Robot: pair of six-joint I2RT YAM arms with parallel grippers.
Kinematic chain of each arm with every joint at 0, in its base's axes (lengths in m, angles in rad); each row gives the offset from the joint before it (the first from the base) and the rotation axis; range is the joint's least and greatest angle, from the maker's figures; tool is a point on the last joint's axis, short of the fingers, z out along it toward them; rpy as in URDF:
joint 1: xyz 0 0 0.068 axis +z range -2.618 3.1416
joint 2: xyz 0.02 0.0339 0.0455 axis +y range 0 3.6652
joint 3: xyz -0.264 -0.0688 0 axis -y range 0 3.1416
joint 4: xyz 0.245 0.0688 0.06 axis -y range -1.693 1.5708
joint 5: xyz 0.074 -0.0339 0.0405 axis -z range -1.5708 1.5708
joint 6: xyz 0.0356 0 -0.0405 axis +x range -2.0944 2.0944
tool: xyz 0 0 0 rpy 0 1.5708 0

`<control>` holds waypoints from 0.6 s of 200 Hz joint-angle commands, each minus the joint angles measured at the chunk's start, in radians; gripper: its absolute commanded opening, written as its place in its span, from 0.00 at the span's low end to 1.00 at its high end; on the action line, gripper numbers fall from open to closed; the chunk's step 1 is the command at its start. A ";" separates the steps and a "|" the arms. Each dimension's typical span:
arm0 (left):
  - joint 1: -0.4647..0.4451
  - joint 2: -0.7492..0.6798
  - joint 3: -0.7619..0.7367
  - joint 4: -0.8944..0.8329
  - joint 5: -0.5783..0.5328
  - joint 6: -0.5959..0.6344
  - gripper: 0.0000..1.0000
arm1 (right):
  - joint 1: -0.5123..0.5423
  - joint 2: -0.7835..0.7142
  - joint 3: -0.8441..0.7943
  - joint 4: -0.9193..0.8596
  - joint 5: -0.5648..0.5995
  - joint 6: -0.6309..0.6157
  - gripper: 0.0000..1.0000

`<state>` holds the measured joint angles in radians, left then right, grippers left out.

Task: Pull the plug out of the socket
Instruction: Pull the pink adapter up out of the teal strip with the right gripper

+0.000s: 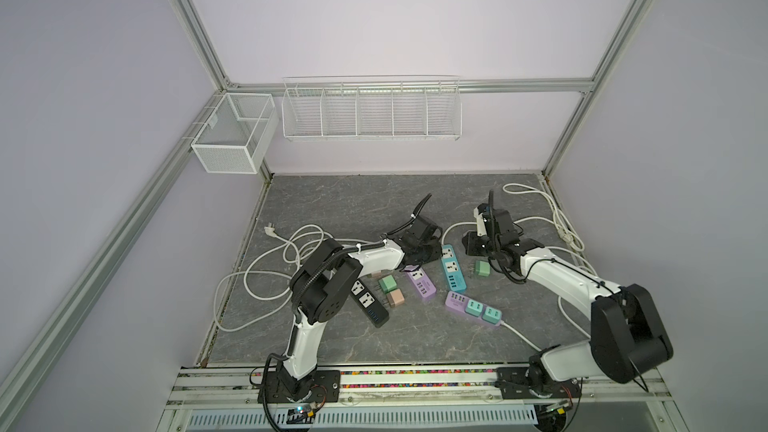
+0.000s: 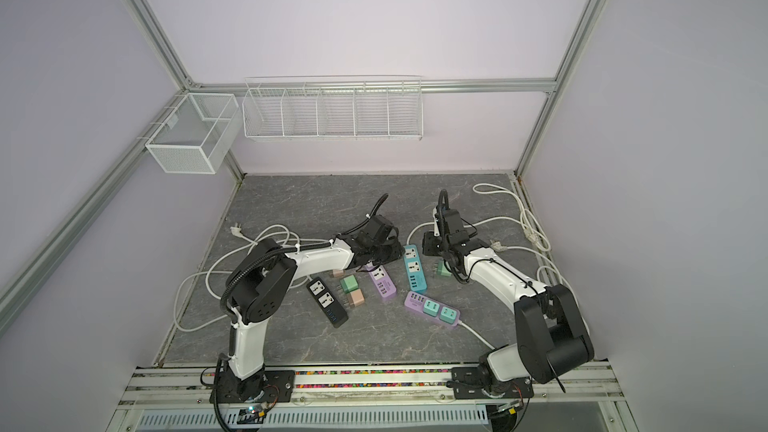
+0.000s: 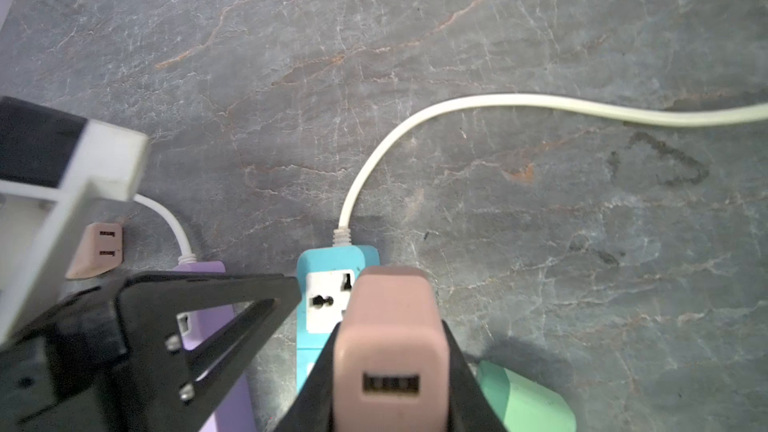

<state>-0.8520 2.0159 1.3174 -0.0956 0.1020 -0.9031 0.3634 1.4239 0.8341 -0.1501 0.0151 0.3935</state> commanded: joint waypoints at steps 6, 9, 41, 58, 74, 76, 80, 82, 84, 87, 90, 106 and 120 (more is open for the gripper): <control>-0.005 -0.092 0.017 -0.017 -0.012 0.039 0.29 | -0.044 -0.040 -0.044 0.075 -0.089 0.067 0.16; -0.005 -0.097 0.016 -0.020 -0.012 0.041 0.29 | -0.051 -0.040 -0.045 0.077 -0.100 0.071 0.16; -0.005 -0.153 -0.042 -0.002 -0.008 0.035 0.29 | -0.108 -0.016 -0.079 0.136 -0.182 0.117 0.16; -0.010 -0.177 -0.071 0.006 -0.008 0.037 0.29 | -0.140 0.015 -0.081 0.155 -0.245 0.140 0.17; -0.016 -0.201 -0.106 0.026 -0.010 0.039 0.31 | -0.150 0.034 -0.080 0.160 -0.254 0.151 0.17; -0.016 -0.204 -0.110 0.027 -0.012 0.038 0.31 | -0.152 0.036 -0.082 0.162 -0.254 0.152 0.17; -0.017 -0.209 -0.119 0.032 -0.014 0.034 0.32 | -0.152 0.039 -0.086 0.168 -0.253 0.154 0.17; -0.017 -0.211 -0.123 0.033 -0.014 0.032 0.32 | -0.153 0.041 -0.087 0.172 -0.253 0.156 0.17; -0.017 -0.213 -0.126 0.035 -0.014 0.031 0.32 | -0.152 0.043 -0.089 0.175 -0.253 0.159 0.17; -0.019 -0.216 -0.132 0.037 -0.014 0.029 0.32 | -0.152 0.046 -0.091 0.178 -0.253 0.161 0.18; -0.019 -0.219 -0.136 0.040 -0.015 0.028 0.32 | -0.152 0.050 -0.092 0.180 -0.255 0.165 0.18; -0.025 -0.234 -0.156 0.042 -0.019 0.027 0.32 | -0.199 0.078 -0.096 0.196 -0.283 0.187 0.18; -0.030 -0.245 -0.170 0.041 -0.027 0.025 0.33 | -0.210 0.104 -0.095 0.202 -0.300 0.203 0.18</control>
<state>-0.8711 1.8111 1.1728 -0.0719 0.1001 -0.8776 0.1818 1.4876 0.7570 0.0032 -0.2317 0.5468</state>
